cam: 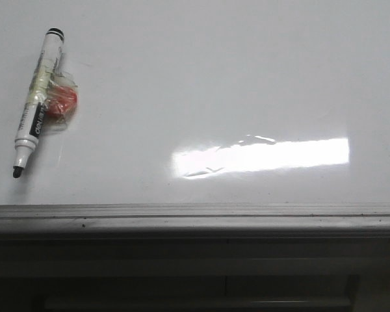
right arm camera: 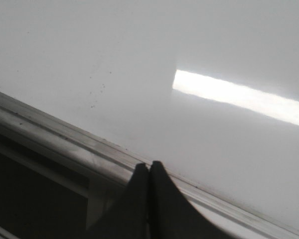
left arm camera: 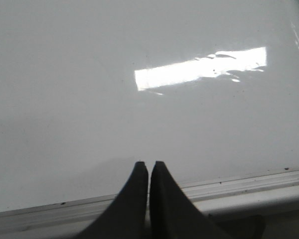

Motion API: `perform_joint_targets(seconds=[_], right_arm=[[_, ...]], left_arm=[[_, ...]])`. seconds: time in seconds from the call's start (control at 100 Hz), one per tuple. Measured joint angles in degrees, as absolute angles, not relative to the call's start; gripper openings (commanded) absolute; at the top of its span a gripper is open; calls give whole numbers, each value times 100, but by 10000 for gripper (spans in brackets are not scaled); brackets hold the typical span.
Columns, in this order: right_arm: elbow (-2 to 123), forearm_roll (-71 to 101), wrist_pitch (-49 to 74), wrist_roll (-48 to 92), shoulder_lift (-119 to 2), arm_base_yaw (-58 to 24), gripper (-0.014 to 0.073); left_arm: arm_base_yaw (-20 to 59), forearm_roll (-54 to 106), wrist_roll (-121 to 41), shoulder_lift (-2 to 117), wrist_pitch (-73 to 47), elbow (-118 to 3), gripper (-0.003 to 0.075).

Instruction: Write number 0 on whiteboard

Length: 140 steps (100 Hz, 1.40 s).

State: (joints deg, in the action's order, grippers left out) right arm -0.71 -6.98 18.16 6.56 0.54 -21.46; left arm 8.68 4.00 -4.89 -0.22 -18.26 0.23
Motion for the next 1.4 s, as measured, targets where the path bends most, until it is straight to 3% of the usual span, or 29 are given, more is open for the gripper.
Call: perform_joint_targets(seconds=[0.49,0.79,0.96,1.07,1.17,1.22,1.34,1.4], right_arm=[[-71,-733,1468,656,54,-2146,-69],[-71,178,-1206,496,54,-2146,-68],[-71,1784,-1321,427,54,-2146,-68],[-28,2227,-1004,409,54,-2146,-58],[276,2317,-51,400,54,-2146,34],[487,2317,421,400,54,-2146,142],[943,2269,1146,400,-171,-2146,403],[1118,2246,1287,400,-339,-2146,468]], left_arm=[[868,171,-500,-22,-1695,23,-20],[868,3872,-489,-22,-694,23,-20],[868,5142,-478,-22,-390,23,-20],[868,4973,-764,-22,-576,-9,-19],[868,4063,-1098,-22,-1266,-370,-9],[868,3683,-1172,78,-1579,-729,27],[868,2894,-1294,826,-2409,-1632,210],[868,2725,-1445,1407,-2874,-2056,310]])
